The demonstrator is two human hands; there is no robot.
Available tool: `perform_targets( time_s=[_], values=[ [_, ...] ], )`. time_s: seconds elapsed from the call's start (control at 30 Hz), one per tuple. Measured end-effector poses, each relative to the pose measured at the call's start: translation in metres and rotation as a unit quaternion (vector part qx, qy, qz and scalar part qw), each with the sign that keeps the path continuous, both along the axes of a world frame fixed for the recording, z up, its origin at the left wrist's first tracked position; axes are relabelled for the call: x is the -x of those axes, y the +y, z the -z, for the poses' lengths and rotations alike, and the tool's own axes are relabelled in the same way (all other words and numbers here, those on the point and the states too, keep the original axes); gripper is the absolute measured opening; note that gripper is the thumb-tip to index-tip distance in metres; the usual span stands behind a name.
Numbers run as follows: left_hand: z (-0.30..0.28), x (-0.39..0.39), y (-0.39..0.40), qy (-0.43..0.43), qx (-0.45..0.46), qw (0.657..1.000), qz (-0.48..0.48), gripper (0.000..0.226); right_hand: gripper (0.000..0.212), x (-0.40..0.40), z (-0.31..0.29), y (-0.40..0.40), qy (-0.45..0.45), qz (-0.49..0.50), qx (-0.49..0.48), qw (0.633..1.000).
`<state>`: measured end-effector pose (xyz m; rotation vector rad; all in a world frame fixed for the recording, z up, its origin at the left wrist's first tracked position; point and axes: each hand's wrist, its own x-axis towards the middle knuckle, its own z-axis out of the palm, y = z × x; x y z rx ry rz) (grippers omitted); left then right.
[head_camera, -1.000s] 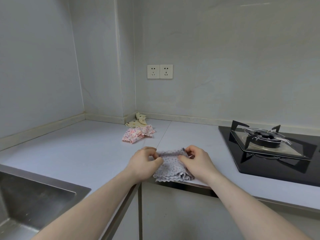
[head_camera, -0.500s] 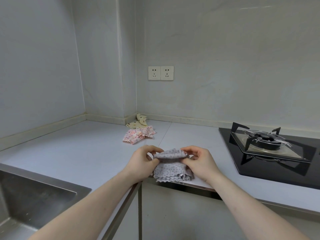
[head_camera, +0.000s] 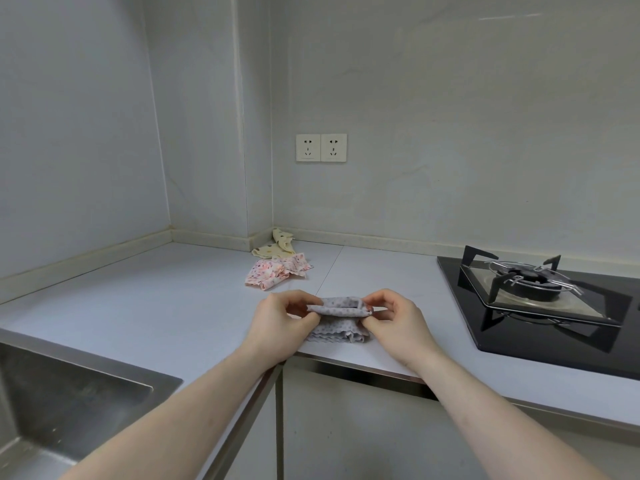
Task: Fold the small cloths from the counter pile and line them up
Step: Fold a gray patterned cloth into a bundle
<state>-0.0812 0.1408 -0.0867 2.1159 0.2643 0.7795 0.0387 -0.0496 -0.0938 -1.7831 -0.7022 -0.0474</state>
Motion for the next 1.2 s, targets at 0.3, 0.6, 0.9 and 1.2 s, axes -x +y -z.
perform_targets(
  time_s=[0.3, 0.6, 0.9, 1.2],
  values=[
    [-0.001, 0.001, -0.003, 0.058, -0.068, 0.995, -0.048, 0.018, 0.017, 0.008, -0.001, -0.001, -0.085, 0.01, 0.078, 0.993],
    [-0.002, 0.0, -0.004, 0.064, -0.053, 0.992, -0.093, 0.034, 0.011, 0.009, 0.0, 0.0, -0.048, -0.021, 0.096, 0.994],
    [0.003, 0.0, -0.001, -0.01, -0.182, 0.979, -0.092, 0.013, 0.029, 0.001, 0.004, 0.006, -0.101, -0.013, 0.17, 0.98],
    [0.004, -0.005, -0.006, 0.064, -0.176, 0.981, -0.052, 0.023, 0.031, 0.005, 0.003, 0.006, -0.125, 0.003, 0.198, 0.972]
  ],
)
